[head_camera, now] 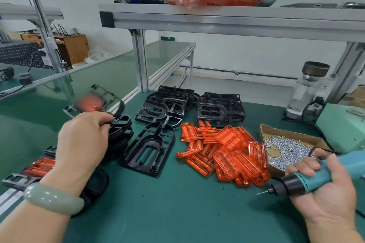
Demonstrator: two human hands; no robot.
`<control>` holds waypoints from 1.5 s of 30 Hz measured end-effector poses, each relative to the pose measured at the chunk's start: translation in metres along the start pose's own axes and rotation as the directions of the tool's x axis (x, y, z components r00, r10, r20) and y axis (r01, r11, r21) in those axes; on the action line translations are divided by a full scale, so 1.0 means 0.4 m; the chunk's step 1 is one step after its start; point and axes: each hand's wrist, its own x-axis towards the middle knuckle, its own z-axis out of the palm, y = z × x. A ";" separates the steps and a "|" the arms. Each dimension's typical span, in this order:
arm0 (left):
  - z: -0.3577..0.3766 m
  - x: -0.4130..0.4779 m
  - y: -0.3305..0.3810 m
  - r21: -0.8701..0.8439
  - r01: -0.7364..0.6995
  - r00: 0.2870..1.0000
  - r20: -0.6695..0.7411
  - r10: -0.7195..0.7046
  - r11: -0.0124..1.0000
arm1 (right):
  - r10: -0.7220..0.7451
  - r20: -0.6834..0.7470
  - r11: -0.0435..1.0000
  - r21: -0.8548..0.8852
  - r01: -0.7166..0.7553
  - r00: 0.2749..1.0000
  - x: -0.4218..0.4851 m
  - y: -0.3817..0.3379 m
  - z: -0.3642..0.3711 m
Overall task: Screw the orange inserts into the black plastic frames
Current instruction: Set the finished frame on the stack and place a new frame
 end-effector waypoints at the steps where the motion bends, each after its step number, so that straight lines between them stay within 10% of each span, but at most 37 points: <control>1: 0.000 -0.008 0.009 -0.018 -0.023 0.999 0.024 0.023 1.000 | 0.000 0.000 1.000 0.000 0.000 1.000 0.000 0.000 -0.001; 27: -0.019 -0.033 0.085 -0.036 -0.068 0.997 -0.037 0.067 0.997 | -0.004 -0.010 0.999 0.034 0.004 1.000 -0.007 0.011 0.003; 35: 0.139 -0.038 0.234 -0.197 -0.191 0.947 0.220 0.233 0.962 | 0.024 -0.021 0.999 0.034 -0.024 0.999 -0.007 -0.003 0.005; 45: 0.349 0.108 0.239 0.028 -0.013 0.865 0.502 -0.003 1.000 | 0.106 0.036 0.989 0.097 -0.109 0.994 0.009 -0.028 0.014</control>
